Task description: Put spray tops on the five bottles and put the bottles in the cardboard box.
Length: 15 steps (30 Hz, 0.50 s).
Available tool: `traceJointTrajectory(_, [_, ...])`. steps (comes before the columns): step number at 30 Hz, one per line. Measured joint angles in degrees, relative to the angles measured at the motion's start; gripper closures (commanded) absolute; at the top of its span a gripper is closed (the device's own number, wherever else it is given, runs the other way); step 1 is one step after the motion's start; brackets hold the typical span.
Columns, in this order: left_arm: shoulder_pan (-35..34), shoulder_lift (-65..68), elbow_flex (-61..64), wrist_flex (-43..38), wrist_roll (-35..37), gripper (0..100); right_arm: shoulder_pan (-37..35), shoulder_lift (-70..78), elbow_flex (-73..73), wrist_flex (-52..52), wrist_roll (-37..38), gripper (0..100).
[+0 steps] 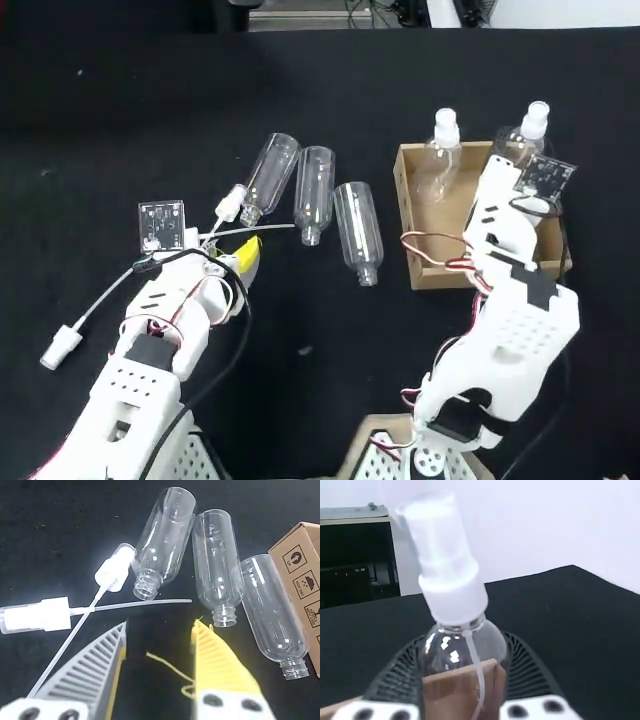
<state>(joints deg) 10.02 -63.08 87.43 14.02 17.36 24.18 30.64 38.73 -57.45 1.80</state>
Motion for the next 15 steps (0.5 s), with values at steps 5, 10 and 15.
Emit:
traceJointTrajectory(5, [0.00,0.00,0.00,0.00,0.00,80,0.00,0.44,0.00,-0.18,0.18,98.6])
traceJointTrajectory(10, [0.00,0.00,0.00,0.00,0.00,80,0.00,0.44,0.00,-0.26,0.18,97.6])
traceJointTrajectory(15, [0.00,0.00,0.00,0.00,0.00,80,0.00,0.44,0.00,-0.44,0.18,87.0])
